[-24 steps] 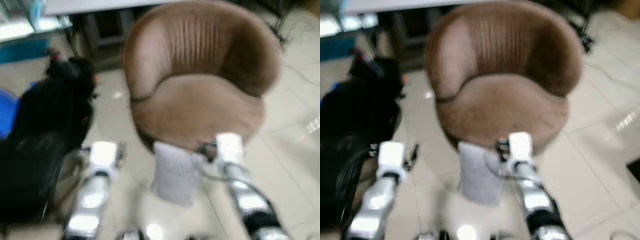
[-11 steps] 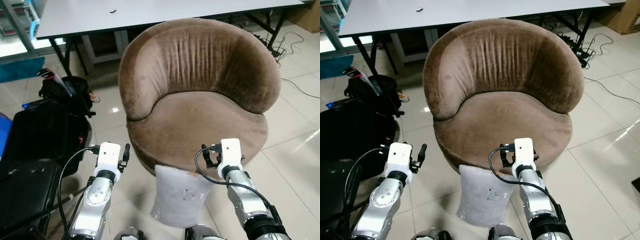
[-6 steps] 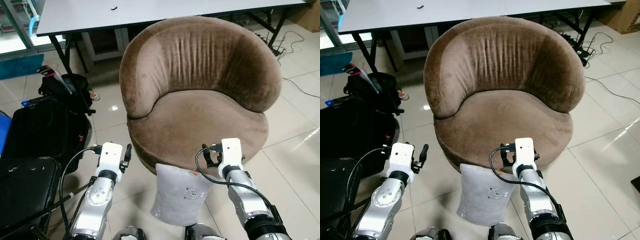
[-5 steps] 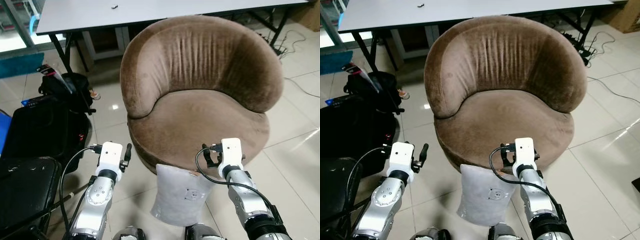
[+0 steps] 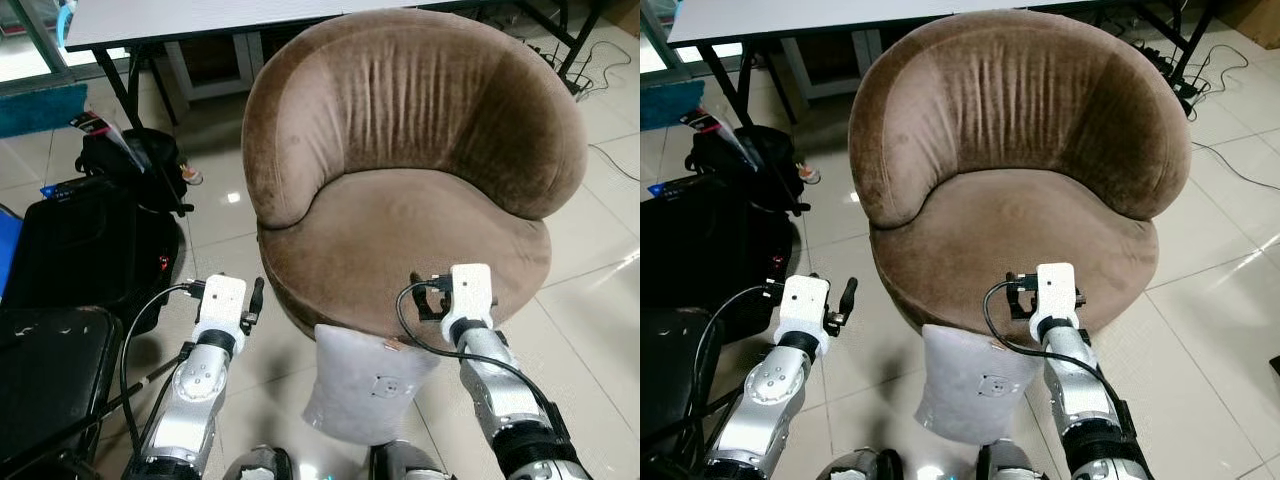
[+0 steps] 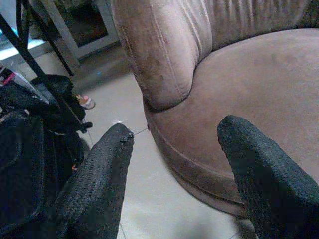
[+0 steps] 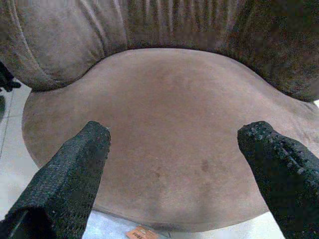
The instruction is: Move the pillow to the sofa from floor
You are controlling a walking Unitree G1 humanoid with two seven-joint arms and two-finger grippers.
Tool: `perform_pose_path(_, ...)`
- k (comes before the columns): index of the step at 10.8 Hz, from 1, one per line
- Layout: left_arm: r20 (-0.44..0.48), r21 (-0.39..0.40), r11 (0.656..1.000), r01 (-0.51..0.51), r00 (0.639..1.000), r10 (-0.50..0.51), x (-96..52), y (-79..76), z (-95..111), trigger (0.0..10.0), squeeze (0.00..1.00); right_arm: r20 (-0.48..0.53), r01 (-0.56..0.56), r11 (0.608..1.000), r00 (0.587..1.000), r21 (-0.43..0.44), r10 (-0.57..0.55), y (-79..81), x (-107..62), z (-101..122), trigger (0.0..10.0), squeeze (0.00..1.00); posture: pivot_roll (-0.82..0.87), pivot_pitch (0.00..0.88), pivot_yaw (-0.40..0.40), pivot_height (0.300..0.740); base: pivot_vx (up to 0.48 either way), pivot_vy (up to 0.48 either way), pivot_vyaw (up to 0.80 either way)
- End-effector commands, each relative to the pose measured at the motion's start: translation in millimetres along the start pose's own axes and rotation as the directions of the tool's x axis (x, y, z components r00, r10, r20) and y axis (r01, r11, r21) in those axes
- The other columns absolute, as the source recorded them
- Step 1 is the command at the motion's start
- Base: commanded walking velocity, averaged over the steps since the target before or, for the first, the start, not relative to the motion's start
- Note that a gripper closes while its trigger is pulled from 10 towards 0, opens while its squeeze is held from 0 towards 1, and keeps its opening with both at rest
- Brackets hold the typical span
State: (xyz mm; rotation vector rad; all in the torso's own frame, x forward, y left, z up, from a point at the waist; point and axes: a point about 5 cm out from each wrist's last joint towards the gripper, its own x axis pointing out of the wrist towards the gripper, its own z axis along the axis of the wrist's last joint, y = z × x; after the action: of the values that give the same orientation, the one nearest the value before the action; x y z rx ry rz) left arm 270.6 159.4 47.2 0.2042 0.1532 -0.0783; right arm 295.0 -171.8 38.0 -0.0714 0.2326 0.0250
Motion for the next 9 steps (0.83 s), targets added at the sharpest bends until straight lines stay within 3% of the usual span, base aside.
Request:
perform_pose_path(1, 0.03, 0.028, 1.0, 0.009, 0.999, -0.01, 0.2, -0.5, 5.6, 10.0, 0.0, 0.002, 0.012, 1.0, 1.0, 0.015, -0.012, -3.3, -2.7, -1.0, 10.0, 0.0, -0.02, 0.193, 0.028, 0.74, 0.0, 0.0, 0.0)
perform_pose_path(4, 0.073, 0.045, 0.999, -0.005, 0.997, 0.002, 1.5, 2.2, 15.5, 10.0, 0.0, 0.014, 0.004, 1.0, 1.0, 0.027, -0.004, -2.8, -7.1, 0.3, 10.0, 0.0, -0.02, 0.215, 0.03, 0.735, 0.0, 0.0, 0.0)
perform_pose_path(7, 0.071, 0.047, 0.999, -0.009, 0.997, 0.006, -2.5, 4.2, 15.3, 10.0, 0.0, 0.014, 0.011, 0.999, 1.0, 0.04, -0.012, -3.0, -8.9, 0.2, 10.0, 0.0, -0.02, 0.216, 0.038, 0.691, 0.0, 0.0, 0.0)
perform_pose_path(9, 0.076, 0.046, 0.999, -0.019, 0.997, 0.016, -2.9, 4.8, 17.3, 10.0, 0.0, 0.014, 0.016, 0.999, 1.0, 0.041, -0.017, -5.1, -7.9, 2.1, 10.0, 0.0, -0.01, 0.223, 0.024, 0.691, 0.0, 0.0, 0.0)
